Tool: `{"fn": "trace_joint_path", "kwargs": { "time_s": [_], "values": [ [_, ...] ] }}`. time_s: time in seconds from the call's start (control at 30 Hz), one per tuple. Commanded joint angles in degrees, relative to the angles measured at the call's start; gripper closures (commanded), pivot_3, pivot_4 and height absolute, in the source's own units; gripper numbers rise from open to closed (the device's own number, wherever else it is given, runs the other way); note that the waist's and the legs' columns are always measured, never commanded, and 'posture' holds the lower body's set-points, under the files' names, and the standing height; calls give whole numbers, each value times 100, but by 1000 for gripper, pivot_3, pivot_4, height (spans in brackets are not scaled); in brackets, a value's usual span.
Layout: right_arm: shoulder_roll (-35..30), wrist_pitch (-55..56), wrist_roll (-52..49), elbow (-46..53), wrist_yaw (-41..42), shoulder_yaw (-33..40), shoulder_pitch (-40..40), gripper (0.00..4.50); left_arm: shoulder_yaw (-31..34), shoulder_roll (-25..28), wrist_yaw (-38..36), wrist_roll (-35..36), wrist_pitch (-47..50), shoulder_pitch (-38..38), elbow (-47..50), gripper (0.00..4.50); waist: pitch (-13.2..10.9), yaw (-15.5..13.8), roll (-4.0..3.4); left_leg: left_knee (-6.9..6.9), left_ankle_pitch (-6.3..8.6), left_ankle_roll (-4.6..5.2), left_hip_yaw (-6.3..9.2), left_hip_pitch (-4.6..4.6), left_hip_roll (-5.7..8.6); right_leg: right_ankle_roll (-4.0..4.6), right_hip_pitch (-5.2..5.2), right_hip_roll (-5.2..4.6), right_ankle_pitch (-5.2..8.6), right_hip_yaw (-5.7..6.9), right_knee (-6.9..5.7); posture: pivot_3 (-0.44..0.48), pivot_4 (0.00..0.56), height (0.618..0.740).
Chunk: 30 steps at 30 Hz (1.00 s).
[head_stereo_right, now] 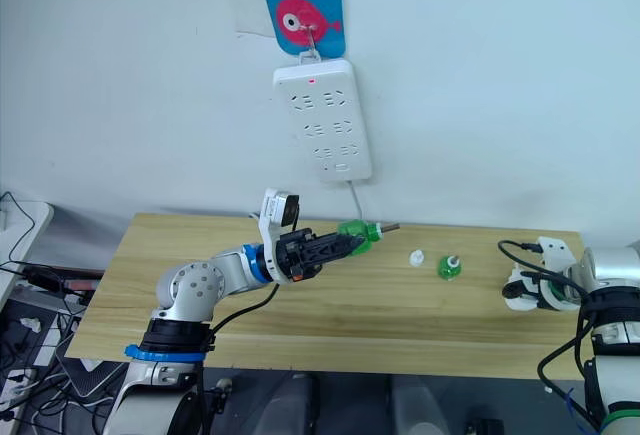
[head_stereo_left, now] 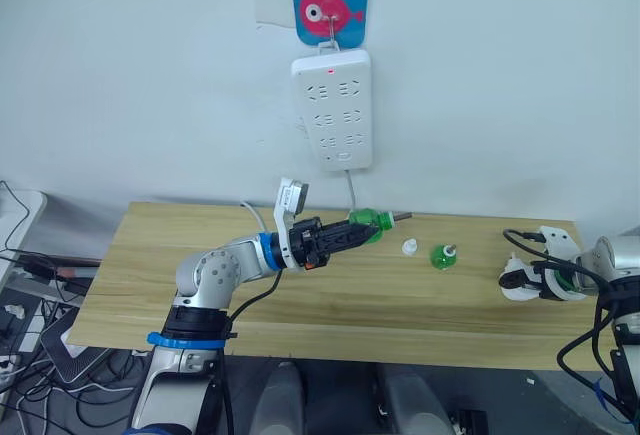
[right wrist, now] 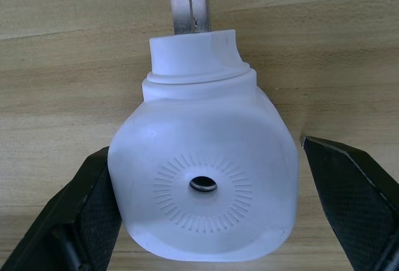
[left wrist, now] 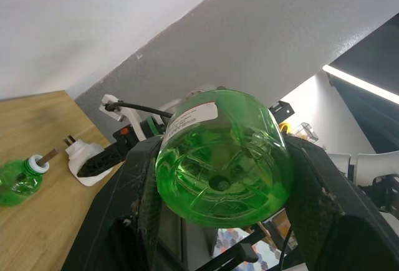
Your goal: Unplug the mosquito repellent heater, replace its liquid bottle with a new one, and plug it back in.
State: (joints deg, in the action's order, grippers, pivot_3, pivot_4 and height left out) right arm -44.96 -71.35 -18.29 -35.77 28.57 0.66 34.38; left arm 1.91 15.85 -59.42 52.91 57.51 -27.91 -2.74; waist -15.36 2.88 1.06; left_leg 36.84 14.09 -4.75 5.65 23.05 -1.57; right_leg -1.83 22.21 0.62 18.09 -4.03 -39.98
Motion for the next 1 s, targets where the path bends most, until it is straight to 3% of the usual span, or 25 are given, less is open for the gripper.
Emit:
{"fn": "trace_joint_path", "kwargs": {
  "time_s": [0.03, 0.13, 0.3, 0.47, 0.63, 0.7, 0.83, 0.97, 1.0],
  "values": [
    [-100, 29, 114, 30, 118, 41, 37, 44, -35, 19, -91, 101, 24, -5, 172, 2164, -1, 0, 0, 0, 0, 0, 0, 0, 0, 0, 0, 0, 0, 0, 0, 17, 274, 740],
    [-89, 15, 158, 41, 175, 61, 19, 205, -52, 15, -113, 82, 5, -38, 125, 2164, -2, 0, 1, 0, 0, -1, -1, 1, 0, 0, 0, -1, 0, 0, 1, 17, 274, 740],
    [-118, -28, 173, 121, 322, 93, -38, 1529, -83, 47, -156, 84, 20, -30, 130, 2164, -7, 1, 11, 0, 0, -1, 1, -1, 0, 0, -3, 0, 0, 1, 1, 15, 274, 740],
    [-383, -30, 121, 410, 572, 164, -172, 1519, -110, 62, -206, 61, 1, -8, 133, 2164, -8, -2, 10, -1, 0, -2, 0, 0, 1, -1, -1, -2, 0, 1, 2, 15, 264, 740],
    [-1452, -89, -450, 1925, 1675, 529, -908, 1519, -119, 157, -349, 17, -40, -23, 38, 2164, -16, -13, -9, -2, -1, -4, -1, 5, 8, -2, 3, -8, 0, 2, 4, -5, 248, 740],
    [-1760, -649, -1151, 2751, 2175, 1227, -1357, 1519, -144, 210, -437, -6, -60, -40, -18, 2164, -17, -19, -11, -5, -1, -5, 2, 6, 8, -3, 3, -9, 1, 6, 7, -17, 240, 740],
    [-1669, -2046, -3107, 3961, 2761, 3077, -1795, 1519, -232, 289, -639, -36, -70, -131, -159, 2164, -16, 23, -9, -7, -1, -6, 3, 4, 0, -2, 1, -2, 0, 8, 8, -44, 227, 740],
    [-1578, -2115, -5656, 3962, 1811, 3690, -1810, 1519, -325, 308, -832, -117, -79, -255, -313, 2164, -16, 35, -9, 2, 1, -3, 2, 4, 3, -7, -3, -2, -3, 6, 7, -81, 217, 740],
    [-1546, -1953, -6640, 4025, 1232, 3653, -1890, 1519, -327, 277, -844, -112, -57, -328, -361, 2164, -16, 38, -9, 5, 2, -1, 1, 5, 3, -8, -4, -3, -4, 4, 7, -81, 217, 740]
  ]
}}
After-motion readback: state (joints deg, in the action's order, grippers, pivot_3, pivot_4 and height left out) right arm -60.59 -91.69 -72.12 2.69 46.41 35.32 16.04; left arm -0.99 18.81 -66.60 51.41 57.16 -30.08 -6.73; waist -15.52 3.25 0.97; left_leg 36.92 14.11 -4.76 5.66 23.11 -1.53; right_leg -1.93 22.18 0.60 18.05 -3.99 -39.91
